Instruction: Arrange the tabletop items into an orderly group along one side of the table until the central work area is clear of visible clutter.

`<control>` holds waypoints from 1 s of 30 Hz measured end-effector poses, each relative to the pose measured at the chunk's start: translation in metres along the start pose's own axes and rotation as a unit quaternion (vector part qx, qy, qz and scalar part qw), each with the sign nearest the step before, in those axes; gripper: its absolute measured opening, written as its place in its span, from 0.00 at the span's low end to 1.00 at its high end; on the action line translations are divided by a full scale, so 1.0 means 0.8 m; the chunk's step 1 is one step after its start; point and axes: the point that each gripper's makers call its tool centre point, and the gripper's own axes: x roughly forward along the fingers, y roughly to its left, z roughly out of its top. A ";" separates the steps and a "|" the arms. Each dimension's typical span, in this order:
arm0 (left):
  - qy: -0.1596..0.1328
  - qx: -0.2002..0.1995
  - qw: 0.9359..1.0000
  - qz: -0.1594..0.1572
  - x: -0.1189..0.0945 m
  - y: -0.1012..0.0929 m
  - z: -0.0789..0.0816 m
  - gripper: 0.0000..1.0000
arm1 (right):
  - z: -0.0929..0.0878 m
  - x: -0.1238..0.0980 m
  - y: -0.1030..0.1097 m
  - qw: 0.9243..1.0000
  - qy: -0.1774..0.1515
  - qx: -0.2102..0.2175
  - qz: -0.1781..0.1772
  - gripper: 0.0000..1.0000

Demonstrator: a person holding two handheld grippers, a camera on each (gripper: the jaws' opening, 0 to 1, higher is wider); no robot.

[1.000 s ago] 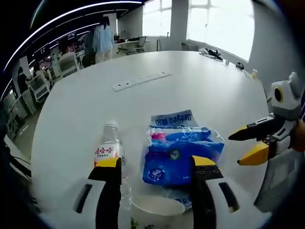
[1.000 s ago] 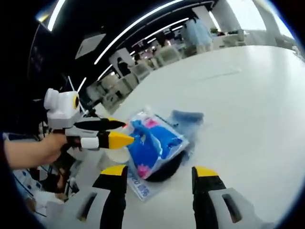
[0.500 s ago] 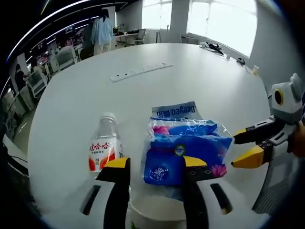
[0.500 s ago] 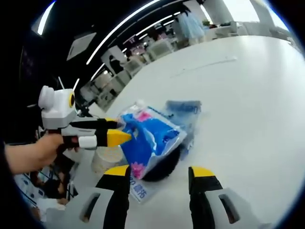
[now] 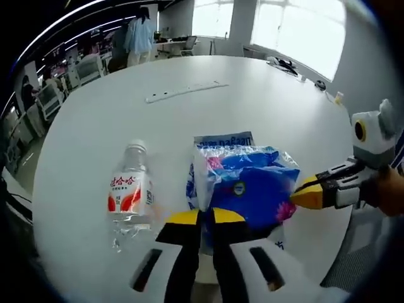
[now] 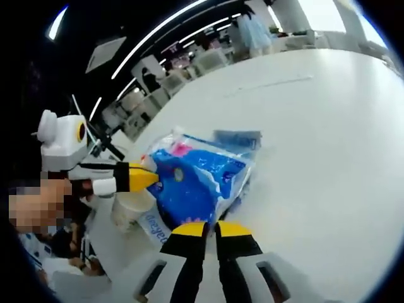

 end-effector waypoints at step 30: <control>-0.058 -0.137 0.987 -0.056 -0.076 -0.102 -0.023 0.00 | -0.003 -0.103 -0.015 0.999 -0.040 -0.019 0.003 0.00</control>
